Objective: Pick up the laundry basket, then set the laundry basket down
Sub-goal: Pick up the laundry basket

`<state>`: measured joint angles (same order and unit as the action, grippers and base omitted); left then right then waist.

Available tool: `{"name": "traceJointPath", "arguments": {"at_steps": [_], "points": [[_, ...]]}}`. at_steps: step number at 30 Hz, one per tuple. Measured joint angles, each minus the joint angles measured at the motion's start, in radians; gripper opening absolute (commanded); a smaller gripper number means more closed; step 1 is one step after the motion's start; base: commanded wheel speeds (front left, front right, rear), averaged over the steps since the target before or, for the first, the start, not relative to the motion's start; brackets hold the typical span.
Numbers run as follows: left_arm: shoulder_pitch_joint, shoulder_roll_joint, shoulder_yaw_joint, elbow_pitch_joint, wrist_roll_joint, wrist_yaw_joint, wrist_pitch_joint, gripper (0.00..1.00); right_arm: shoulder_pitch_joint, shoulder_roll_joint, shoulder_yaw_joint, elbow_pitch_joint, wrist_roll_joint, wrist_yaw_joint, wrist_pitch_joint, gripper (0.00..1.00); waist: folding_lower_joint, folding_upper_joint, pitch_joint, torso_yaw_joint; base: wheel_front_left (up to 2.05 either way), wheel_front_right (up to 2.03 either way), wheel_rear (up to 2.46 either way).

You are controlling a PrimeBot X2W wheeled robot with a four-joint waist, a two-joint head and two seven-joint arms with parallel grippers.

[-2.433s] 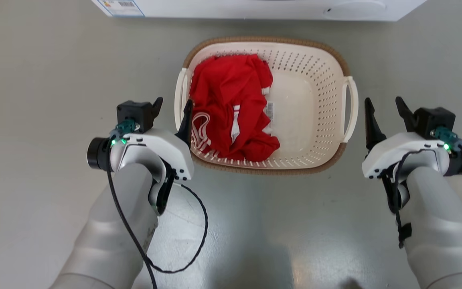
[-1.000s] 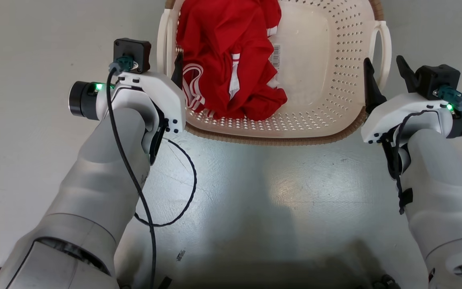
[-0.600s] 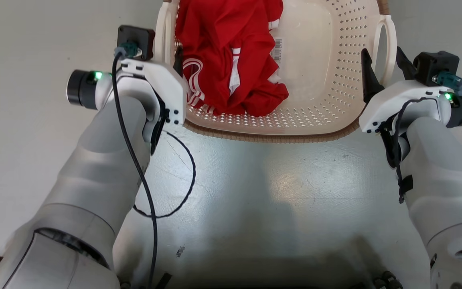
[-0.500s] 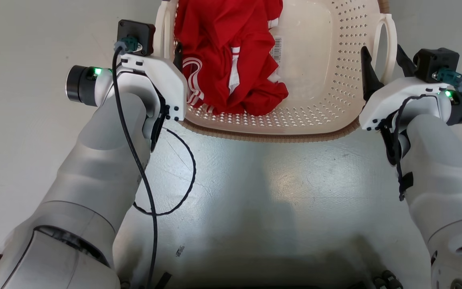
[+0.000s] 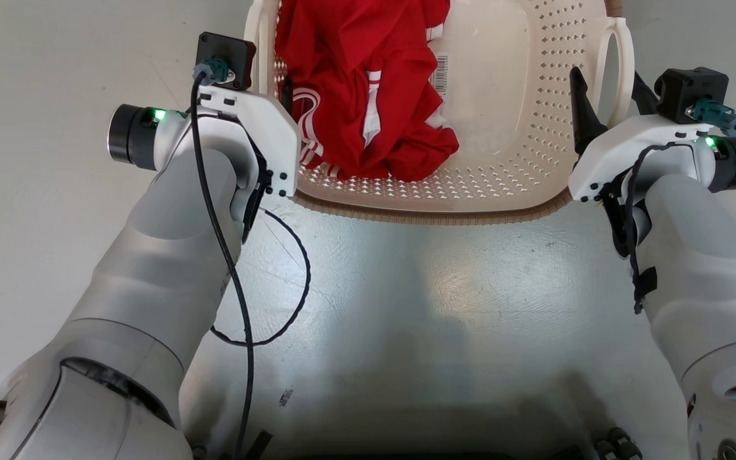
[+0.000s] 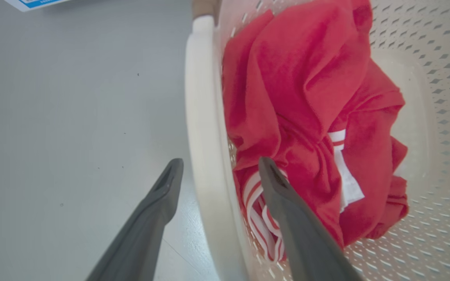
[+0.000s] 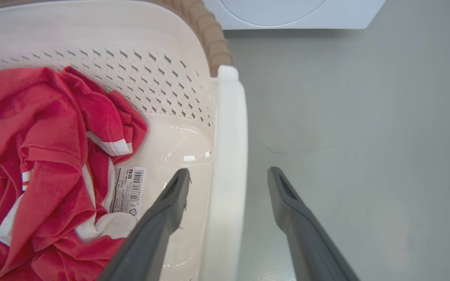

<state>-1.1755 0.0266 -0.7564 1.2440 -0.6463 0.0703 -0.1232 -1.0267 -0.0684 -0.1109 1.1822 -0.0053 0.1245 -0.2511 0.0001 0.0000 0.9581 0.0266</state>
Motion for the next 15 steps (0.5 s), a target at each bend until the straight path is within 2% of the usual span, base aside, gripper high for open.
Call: {"name": "traceJointPath", "arguments": {"at_steps": [2,3,4,5,6,7,15], "points": [[0.000,0.000,-0.010,0.000,-0.006,0.000,0.000,0.97,0.000,0.000,0.003,0.002,0.001,0.000,0.000,1.00,0.0000,0.0000,0.001,0.000,0.00,0.00,0.00],[0.000,0.000,-0.016,0.000,-0.007,0.000,0.000,0.89,0.000,0.000,0.005,0.003,0.004,0.000,0.000,0.97,0.0000,0.0000,0.001,-0.001,0.00,0.00,0.00],[0.000,0.000,-0.022,0.000,-0.007,0.000,0.000,0.72,0.000,0.000,0.006,0.004,0.007,0.000,0.000,0.75,-0.0001,0.0000,0.001,-0.001,0.00,0.00,0.00],[0.000,0.000,-0.025,0.000,-0.007,0.000,-0.001,0.47,0.000,0.000,0.007,0.009,0.007,0.000,0.000,0.44,0.0000,0.0000,0.001,-0.001,0.00,0.00,0.00],[-0.001,0.000,-0.030,-0.002,-0.008,0.002,-0.002,0.14,0.000,0.000,0.010,0.015,0.007,0.000,0.000,0.13,-0.0001,0.0000,0.002,-0.001,0.00,0.00,0.00],[-0.001,0.000,-0.036,-0.005,-0.010,0.005,-0.004,0.00,0.000,-0.001,0.013,0.022,0.007,0.000,0.000,0.00,0.0000,0.0000,0.002,0.000,0.00,0.00,0.00],[-0.003,-0.001,-0.070,-0.029,-0.042,0.032,0.000,0.00,-0.003,0.002,0.041,0.045,0.029,0.001,-0.001,0.00,0.0000,0.0000,-0.003,0.003,0.00,0.00,0.00]]}}
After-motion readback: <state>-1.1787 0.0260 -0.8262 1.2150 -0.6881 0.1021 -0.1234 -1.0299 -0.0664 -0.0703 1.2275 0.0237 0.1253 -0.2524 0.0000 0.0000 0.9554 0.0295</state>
